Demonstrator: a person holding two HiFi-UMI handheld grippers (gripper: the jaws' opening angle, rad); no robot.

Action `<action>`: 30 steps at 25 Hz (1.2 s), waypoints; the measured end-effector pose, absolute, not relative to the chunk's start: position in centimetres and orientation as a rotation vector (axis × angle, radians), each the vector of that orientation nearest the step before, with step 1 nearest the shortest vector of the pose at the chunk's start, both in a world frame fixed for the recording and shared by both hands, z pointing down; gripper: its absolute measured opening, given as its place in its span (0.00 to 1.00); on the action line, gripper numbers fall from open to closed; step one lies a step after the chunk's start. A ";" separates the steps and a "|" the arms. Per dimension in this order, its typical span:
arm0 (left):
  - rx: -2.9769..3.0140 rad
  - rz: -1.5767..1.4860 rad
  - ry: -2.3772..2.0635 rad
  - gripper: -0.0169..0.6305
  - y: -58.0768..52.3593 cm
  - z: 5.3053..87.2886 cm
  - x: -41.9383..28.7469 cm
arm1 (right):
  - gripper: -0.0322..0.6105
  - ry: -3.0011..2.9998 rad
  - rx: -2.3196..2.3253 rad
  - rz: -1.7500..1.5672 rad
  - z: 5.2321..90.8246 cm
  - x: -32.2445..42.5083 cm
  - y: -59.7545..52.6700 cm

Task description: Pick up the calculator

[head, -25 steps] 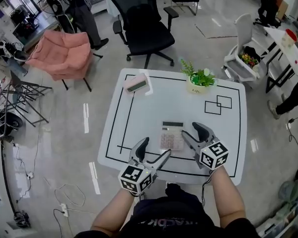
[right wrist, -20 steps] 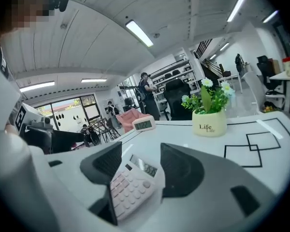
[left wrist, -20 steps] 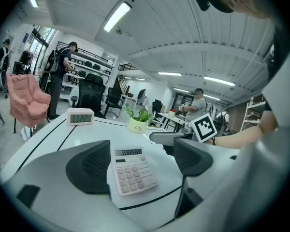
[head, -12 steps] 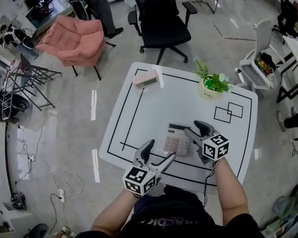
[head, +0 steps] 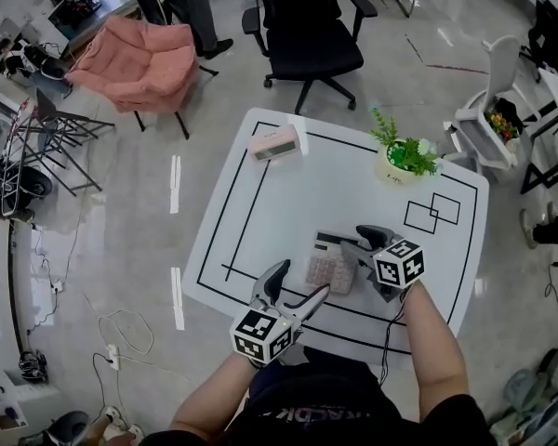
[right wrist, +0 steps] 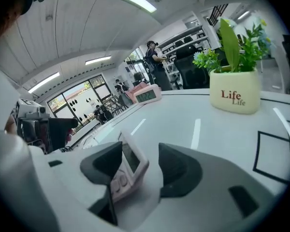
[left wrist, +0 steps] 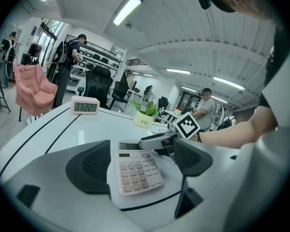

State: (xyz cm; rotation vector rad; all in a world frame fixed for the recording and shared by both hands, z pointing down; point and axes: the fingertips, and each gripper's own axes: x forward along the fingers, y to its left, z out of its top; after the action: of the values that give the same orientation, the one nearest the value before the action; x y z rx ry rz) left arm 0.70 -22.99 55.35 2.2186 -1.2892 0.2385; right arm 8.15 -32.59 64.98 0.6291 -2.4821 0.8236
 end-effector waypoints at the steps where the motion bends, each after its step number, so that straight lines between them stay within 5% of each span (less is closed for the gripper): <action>1: 2.216 0.237 -1.289 0.64 -23.1 55.4 0.7 | 0.42 -2.471 0.604 0.818 65.1 8.0 -32.6; 16: 2.184 0.251 -1.270 0.64 -23.2 56.5 0.4 | 0.19 -2.504 0.365 0.851 64.7 7.1 -31.3; 30: 2.190 0.243 -1.223 0.64 -21.9 56.2 0.8 | 0.12 -2.674 0.297 0.865 60.1 7.5 -28.8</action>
State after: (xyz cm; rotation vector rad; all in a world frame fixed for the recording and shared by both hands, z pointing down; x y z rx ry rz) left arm 0.77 -21.93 56.16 2.1900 -1.2234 0.2431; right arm 7.50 -28.78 60.08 0.2974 -2.6735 0.8646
